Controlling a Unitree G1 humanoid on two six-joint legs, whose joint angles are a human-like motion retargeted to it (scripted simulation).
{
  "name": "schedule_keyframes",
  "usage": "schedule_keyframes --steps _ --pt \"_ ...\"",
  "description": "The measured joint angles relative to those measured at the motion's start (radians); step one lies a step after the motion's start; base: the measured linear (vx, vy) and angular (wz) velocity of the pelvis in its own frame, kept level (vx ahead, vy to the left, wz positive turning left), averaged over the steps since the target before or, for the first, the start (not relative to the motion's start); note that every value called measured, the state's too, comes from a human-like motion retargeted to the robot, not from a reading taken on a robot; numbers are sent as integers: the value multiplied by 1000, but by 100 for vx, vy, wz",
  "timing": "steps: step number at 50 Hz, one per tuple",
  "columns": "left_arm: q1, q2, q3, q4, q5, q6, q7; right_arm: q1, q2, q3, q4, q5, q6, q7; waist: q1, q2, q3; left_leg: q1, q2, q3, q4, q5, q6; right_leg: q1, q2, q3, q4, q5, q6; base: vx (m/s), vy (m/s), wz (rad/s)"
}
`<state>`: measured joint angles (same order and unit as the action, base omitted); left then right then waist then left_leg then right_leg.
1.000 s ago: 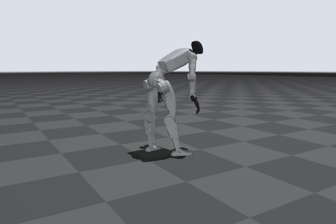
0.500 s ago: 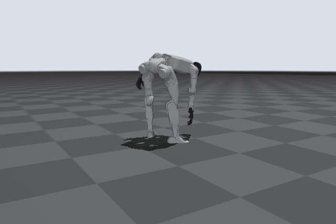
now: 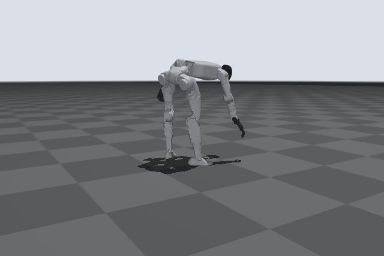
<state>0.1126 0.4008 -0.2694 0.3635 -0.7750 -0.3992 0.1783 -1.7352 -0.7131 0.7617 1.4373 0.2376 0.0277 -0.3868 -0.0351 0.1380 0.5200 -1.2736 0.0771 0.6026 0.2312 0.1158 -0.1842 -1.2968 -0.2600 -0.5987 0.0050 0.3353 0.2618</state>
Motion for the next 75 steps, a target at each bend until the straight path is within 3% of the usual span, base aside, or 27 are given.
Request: schedule_keyframes --steps 5,8,10,12,20,22,25,29,33,37,43,49,62,75 --pt "-59 -5 -6 14 49 2 33 29 50 34 -37 -38 -30 12 -13 -10 0 -19 21 20 57 -13 0 -36 -10 25 44 2 0 1 0 -19" --pt "-80 -22 -3 12 127 33 28 183 70 60 -251 -18 -65 86 -17 -6 0 -2 44 27 117 -34 6 -24 -16 42 83 -14 0 3 -1 -71" --pt "-55 -52 27 -35 147 50 57 320 11 157 -455 -171 -64 73 -5 22 0 21 75 23 188 -67 16 10 -12 47 114 -32 0 6 -2 -116" --pt "-18 -43 55 -92 241 54 91 447 -23 145 -622 -289 -69 60 -4 35 0 67 92 24 229 -88 24 56 -14 57 140 -53 0 10 -1 -112" --pt "174 29 252 -379 531 68 146 1063 -227 -142 -1268 -541 -88 -61 -16 58 0 355 146 -5 419 -162 56 360 -40 116 258 -170 0 18 -1 -80" --pt "190 67 327 -462 457 82 166 1189 -302 -222 -1402 -608 -42 -54 -41 -11 -5 518 7 -29 196 -85 93 459 -69 172 174 -135 0 22 -11 -29" --pt "255 123 453 -555 526 86 144 1409 -386 -404 -1574 -645 -77 -32 -37 -43 -18 648 -2 -109 187 -137 84 600 -62 193 197 -179 0 26 -2 -96" --pt "324 218 606 -632 601 71 107 1734 -451 -724 -1722 -632 -144 25 13 -73 -66 863 -5 -201 -58 -159 45 780 -3 214 191 -215 0 27 1 -123" --pt "358 315 708 -670 600 55 41 1960 -478 -969 -1772 -554 -195 103 63 -71 -136 1059 36 -215 -307 -75 -10 948 77 229 156 -247 0 27 8 -104" --pt "354 422 756 -694 577 47 -10 2077 -496 -1109 -1780 -459 -218 165 86 -91 -237 1142 59 -175 -318 -58 -43 1056 108 249 112 -271 0 21 10 -55" --pt "300 593 760 -700 566 52 -81 2137 -506 -1208 -1783 -330 -234 225 94 -117 -382 1204 78 -142 -256 -131 -59 1150 130 276 62 -289 0 11 7 -21" --pt "248 727 747 -701 548 60 -128 2162 -523 -1263 -1799 -252 -237 277 78 -130 -475 1264 61 -144 -253 -173 -55 1219 110 283 60 -312 0 6 14 6" --pt "318 886 860 -739 446 56 -190 2288 -610 -1423 -1840 -148 -229 346 127 -179 -566 1329 48 -92 -228 -208 -45 1274 98 331 44 -344 0 -1 4 -21" --pt "410 937 956 -762 382 65 -206 2373 -660 -1530 -1820 -97 -237 397 117 -191 -584 1351 34 -106 -203 -240 -30 1308 68 329 70 -405 0 0 3 4"
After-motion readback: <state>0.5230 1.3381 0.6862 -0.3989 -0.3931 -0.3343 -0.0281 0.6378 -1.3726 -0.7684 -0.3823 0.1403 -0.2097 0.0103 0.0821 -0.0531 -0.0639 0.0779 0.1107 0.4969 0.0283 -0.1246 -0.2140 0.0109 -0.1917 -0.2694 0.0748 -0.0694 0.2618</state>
